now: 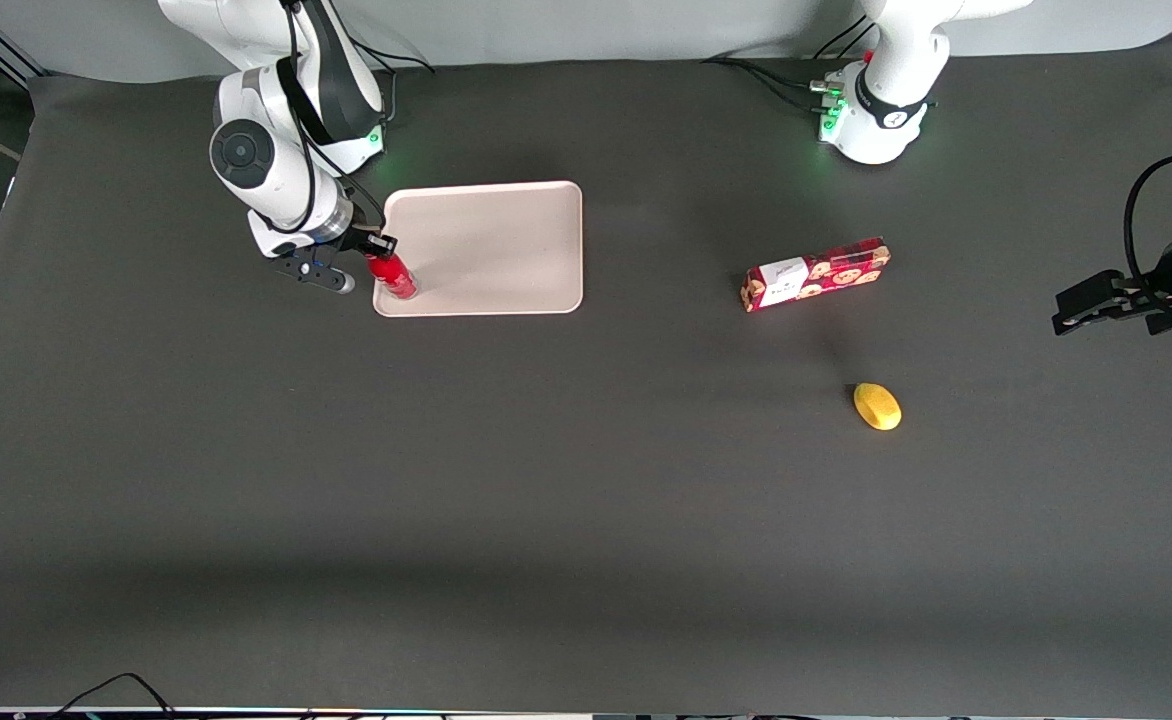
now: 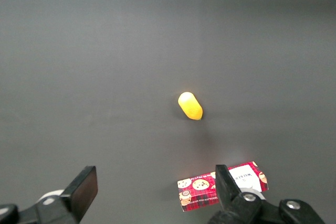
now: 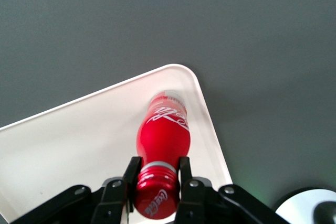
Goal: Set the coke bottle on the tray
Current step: 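Lower the bottle onto the tray and open the right gripper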
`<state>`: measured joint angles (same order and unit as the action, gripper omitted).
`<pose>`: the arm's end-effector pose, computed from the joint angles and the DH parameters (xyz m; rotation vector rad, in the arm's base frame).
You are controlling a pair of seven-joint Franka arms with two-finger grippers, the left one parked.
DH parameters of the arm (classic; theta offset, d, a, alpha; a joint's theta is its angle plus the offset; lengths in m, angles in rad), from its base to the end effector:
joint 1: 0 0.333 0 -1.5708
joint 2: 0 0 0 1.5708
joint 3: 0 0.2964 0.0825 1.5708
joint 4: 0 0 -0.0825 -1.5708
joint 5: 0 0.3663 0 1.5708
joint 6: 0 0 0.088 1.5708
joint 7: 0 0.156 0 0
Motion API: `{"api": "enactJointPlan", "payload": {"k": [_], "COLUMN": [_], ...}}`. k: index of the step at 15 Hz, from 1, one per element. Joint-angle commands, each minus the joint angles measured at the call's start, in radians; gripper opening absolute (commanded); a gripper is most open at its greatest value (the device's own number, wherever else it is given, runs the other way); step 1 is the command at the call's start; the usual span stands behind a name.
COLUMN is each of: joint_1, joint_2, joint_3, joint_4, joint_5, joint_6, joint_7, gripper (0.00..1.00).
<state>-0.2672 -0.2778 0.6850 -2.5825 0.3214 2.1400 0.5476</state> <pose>0.3501 0.1636 0.2644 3.0458 -0.5713 -0.3367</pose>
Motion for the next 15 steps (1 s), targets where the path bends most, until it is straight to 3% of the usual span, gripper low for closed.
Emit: {"api": "enactJointPlan", "payload": {"k": [1, 9, 15], "joint_1": [-0.001, -0.001, -0.026], "joint_2": [-0.03, -0.029, -0.03], "joint_3": [0.007, 0.008, -0.008], "joint_4": [-0.007, 0.021, 0.224], "joint_5": [0.03, 0.028, 0.004], "joint_6": [0.008, -0.002, -0.158], "joint_7": [0.011, 0.012, 0.06], "gripper": [0.99, 1.0, 1.0]}}
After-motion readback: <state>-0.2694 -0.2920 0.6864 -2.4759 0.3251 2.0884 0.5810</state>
